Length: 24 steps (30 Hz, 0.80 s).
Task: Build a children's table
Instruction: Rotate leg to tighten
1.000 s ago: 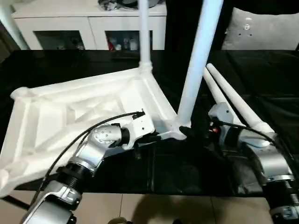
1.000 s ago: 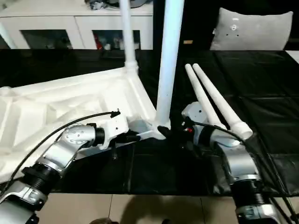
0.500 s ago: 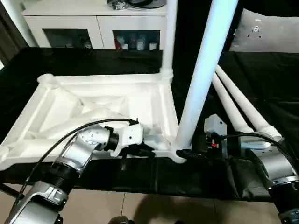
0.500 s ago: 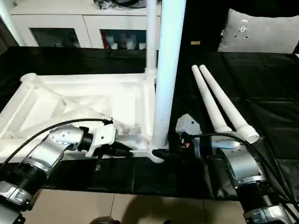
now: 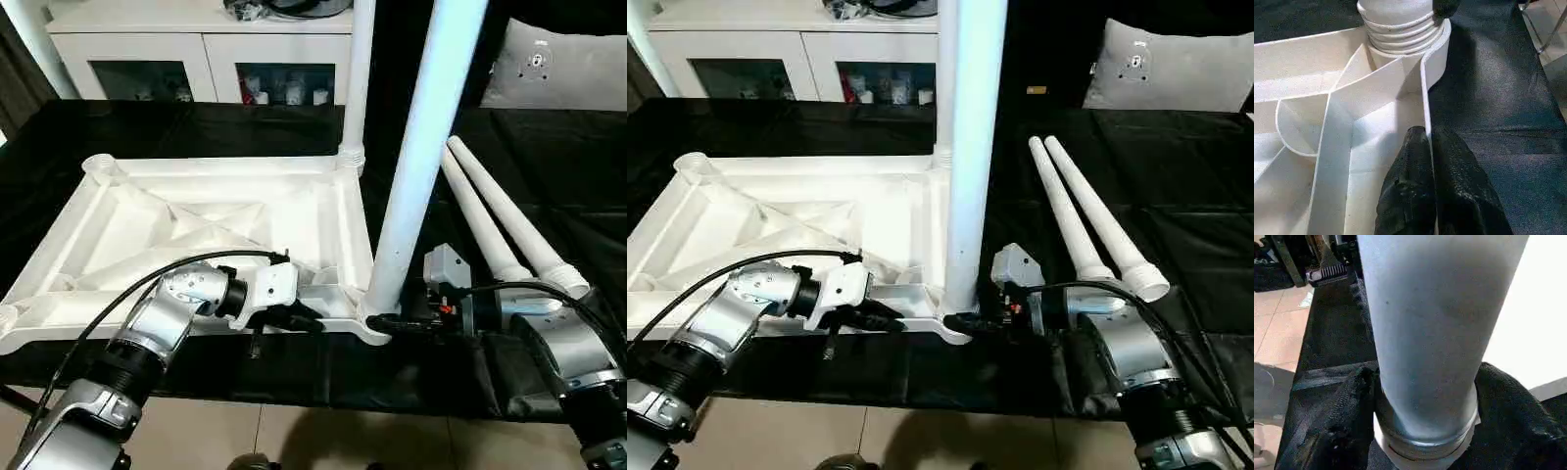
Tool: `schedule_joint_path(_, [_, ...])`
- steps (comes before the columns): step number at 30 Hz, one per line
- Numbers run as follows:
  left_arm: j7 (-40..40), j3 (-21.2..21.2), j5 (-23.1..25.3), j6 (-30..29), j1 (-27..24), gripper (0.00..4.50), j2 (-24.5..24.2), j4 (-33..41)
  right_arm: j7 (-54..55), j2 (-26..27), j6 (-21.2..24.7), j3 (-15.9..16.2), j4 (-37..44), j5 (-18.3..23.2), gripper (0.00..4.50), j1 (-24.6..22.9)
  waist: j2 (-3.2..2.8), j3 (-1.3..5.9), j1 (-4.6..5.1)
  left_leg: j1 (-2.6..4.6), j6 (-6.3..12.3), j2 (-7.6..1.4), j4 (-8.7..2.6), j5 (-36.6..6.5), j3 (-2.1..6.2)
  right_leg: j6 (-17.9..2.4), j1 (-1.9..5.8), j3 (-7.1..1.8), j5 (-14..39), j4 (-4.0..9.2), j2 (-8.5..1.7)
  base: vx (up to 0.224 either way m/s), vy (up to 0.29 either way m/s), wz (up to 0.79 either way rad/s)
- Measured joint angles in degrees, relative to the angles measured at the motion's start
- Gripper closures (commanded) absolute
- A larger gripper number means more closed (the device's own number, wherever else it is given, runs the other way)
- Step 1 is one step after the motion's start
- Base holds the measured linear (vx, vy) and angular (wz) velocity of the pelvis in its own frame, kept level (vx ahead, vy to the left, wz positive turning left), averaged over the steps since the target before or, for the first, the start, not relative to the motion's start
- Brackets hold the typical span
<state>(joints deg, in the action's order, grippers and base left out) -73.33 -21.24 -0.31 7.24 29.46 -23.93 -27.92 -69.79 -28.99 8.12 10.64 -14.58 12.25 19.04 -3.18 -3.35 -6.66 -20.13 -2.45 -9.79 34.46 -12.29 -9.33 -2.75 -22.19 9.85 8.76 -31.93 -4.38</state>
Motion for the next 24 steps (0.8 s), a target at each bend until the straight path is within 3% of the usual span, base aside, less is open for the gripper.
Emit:
schedule_joint_path(5, [0.6,0.5,-0.7,-2.6,-0.5,4.5,0.7,0.8,1.3,0.7,1.7,-0.3,0.6,0.7,1.88,-0.5,0.0,0.0,0.07,0.04,-0.02,0.0,0.0,0.0,-0.03,0.0,0.02,-0.02,0.0,-0.02,0.0,0.0,0.0,0.0])
schedule_joint_path(9, [5.4,1.3,0.6,-5.8,-1.0,4.5,1.9,1.7,7.0,3.5,4.2,-1.6,0.3,-0.3,1.88,-0.3,0.01,0.01,0.35,0.14,-0.2,-0.01,0.01,0.0,-0.08,0.0,0.24,-0.03,0.0,-0.04,0.0,0.0,0.0,0.0])
schedule_joint_path(11, [12.6,2.7,3.5,-10.3,-1.6,4.5,4.5,3.0,16.8,9.3,6.0,-3.8,-2.5,-2.3,1.88,1.1,0.13,0.08,1.32,0.28,-0.34,-0.04,0.05,0.1,-0.11,0.0,0.34,-0.01,0.0,-0.04,0.0,0.0,0.0,0.0])
schedule_joint_path(16, [24.9,3.5,6.2,-19.2,-1.8,4.5,12.4,4.8,32.1,15.1,8.8,-7.2,-7.0,-4.2,1.88,4.6,0.11,0.1,3.61,0.27,-0.35,-0.15,0.07,0.1,-0.12,0.0,0.71,0.36,0.0,0.83,-0.02,0.0,0.0,0.0])
schedule_joint_path(21, [33.1,3.5,9.3,-22.8,-0.5,4.5,17.4,3.8,41.7,19.3,9.5,-9.2,-11.1,-6.7,1.88,8.0,0.07,0.14,4.57,0.39,-0.34,-0.09,0.11,0.1,-0.12,0.1,0.9,0.36,0.0,1.05,-0.05,0.0,0.0,0.0])
schedule_joint_path(22, [34.7,3.4,10.1,-23.3,0.1,4.5,18.5,3.2,43.5,19.9,9.1,-9.6,-11.9,-7.7,1.32,8.8,0.08,0.13,4.66,0.49,-0.34,-0.1,0.11,0.1,-0.11,0.1,0.87,0.4,0.0,1.13,-0.05,0.0,0.0,0.0])
schedule_joint_path(24, [36.1,3.0,10.7,-23.3,0.1,4.5,19.3,3.1,44.4,20.2,8.5,-9.9,-12.4,-7.6,1.18,8.8,0.08,0.13,4.65,0.49,-0.28,-0.08,0.1,0.1,-0.11,0.1,0.9,0.37,0.0,1.15,-0.07,0.0,0.0,0.0])
